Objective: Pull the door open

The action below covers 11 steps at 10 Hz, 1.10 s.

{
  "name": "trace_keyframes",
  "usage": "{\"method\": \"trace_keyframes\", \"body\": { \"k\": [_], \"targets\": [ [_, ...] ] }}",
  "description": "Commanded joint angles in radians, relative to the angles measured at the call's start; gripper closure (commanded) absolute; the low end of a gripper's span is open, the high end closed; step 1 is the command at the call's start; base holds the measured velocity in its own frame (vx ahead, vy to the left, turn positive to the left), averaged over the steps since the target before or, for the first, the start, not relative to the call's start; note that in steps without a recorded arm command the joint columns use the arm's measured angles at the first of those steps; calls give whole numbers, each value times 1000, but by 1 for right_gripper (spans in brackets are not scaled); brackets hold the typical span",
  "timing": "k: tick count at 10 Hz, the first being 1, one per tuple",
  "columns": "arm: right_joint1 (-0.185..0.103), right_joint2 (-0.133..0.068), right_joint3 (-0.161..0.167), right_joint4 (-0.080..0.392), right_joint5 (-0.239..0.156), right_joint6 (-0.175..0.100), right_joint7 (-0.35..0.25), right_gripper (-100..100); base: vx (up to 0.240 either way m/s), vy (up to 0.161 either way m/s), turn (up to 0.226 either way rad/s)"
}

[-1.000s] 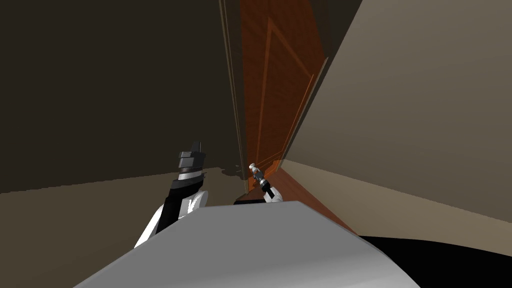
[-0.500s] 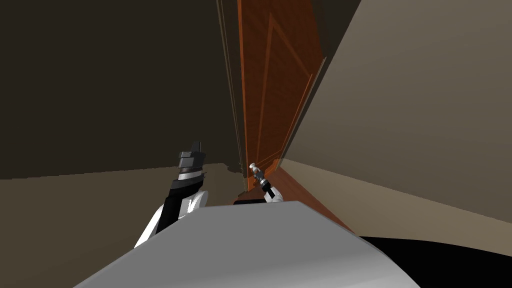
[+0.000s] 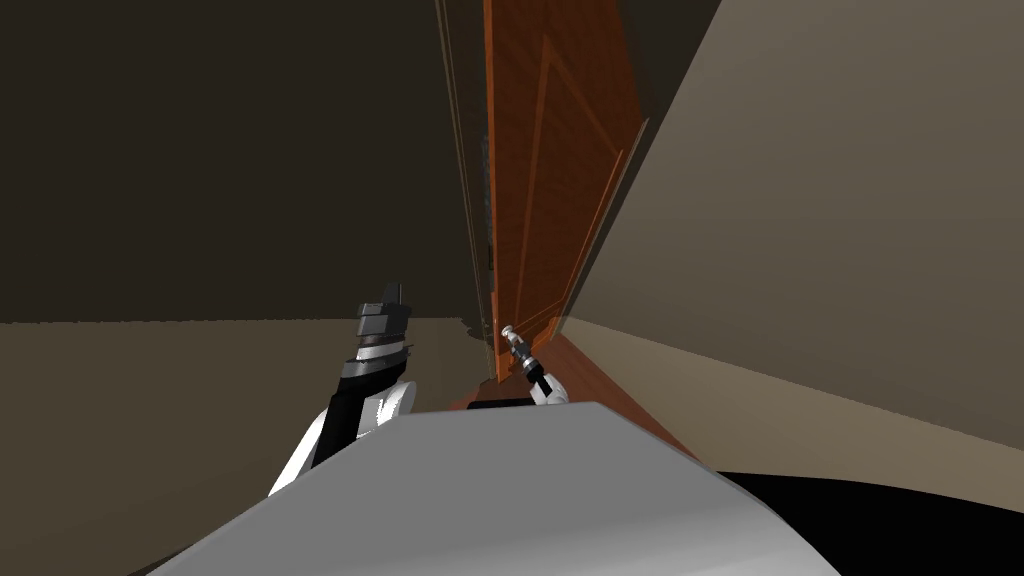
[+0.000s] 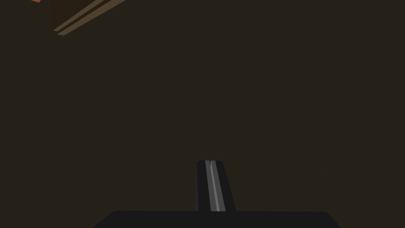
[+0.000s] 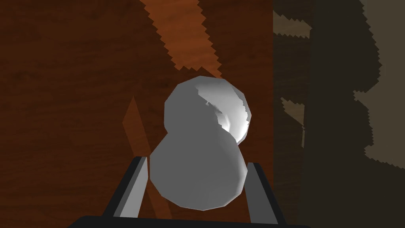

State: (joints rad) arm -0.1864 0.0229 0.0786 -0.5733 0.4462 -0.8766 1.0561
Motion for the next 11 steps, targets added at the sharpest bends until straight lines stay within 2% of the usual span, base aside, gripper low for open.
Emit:
{"method": "trace_keyframes", "body": {
  "k": [1,2,5,6,10,11],
  "targets": [
    [4,-3,0,-3,-5,1,-31,100,-55,-37,39],
    [5,-8,0,-4,-16,2,-68,100,-56,-24,94],
    [7,-17,-2,-6,-37,3,-140,100,-54,-27,80],
    [7,-17,-2,-6,-37,3,-146,100,-40,-20,48],
    [11,-32,-5,-10,-74,6,-261,100,-49,-22,101],
    [11,-32,-5,-10,-74,6,-266,100,-35,-16,44]
  ]
}}
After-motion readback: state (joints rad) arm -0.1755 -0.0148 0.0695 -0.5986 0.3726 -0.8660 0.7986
